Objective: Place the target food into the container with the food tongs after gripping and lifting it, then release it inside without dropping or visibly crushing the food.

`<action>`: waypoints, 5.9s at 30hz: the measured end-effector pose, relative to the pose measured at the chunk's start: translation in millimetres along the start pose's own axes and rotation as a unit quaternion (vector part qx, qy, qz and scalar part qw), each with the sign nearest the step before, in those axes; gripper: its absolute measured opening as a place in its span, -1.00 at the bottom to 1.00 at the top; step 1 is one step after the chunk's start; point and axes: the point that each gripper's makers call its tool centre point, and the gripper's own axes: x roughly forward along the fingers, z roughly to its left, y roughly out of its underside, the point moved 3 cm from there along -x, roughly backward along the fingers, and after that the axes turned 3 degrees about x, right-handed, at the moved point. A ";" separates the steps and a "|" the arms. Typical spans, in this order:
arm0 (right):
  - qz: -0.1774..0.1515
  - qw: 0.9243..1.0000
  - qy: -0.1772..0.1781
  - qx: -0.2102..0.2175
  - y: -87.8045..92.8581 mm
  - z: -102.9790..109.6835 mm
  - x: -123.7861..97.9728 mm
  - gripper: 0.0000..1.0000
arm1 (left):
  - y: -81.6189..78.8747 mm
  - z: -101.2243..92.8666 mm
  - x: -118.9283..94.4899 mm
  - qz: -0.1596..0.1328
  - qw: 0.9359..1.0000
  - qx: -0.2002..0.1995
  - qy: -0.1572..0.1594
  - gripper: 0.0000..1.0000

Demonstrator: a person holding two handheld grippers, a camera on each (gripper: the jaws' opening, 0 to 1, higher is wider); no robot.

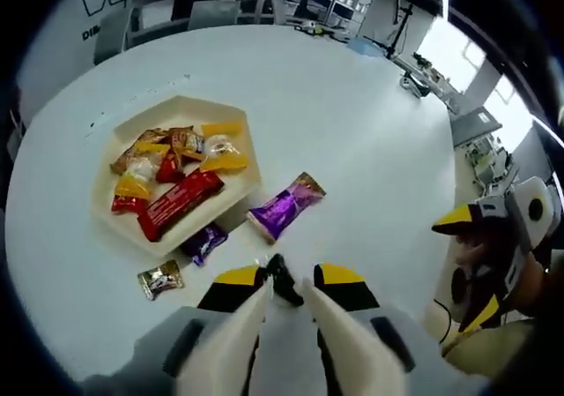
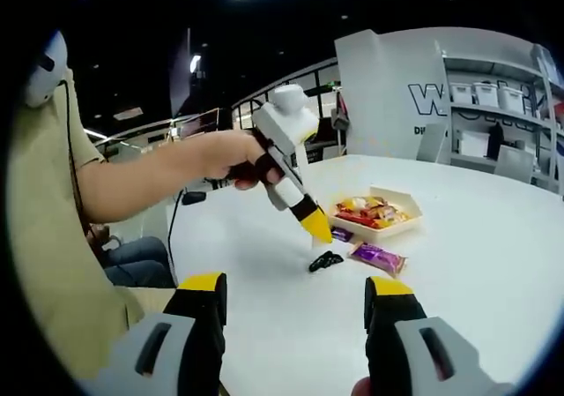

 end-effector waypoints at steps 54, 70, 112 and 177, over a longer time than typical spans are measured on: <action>0.003 1.000 0.000 0.004 5.4 0.5 0.8 0.23 | 8.7 0.4 6.8 0.021 0.995 0.091 0.037 -0.57; 0.001 1.000 0.002 0.003 2.9 -0.9 -1.1 0.23 | 1.7 -3.4 15.0 0.003 0.997 0.072 0.009 -0.55; 0.003 1.000 -0.001 0.002 2.9 -1.1 0.7 0.22 | 3.0 -5.7 15.1 -0.006 0.990 0.139 0.008 -0.63; 0.001 1.000 0.003 0.002 2.5 -1.1 -2.1 0.21 | -76.6 47.9 -75.9 -0.051 0.979 0.192 -0.039 -0.62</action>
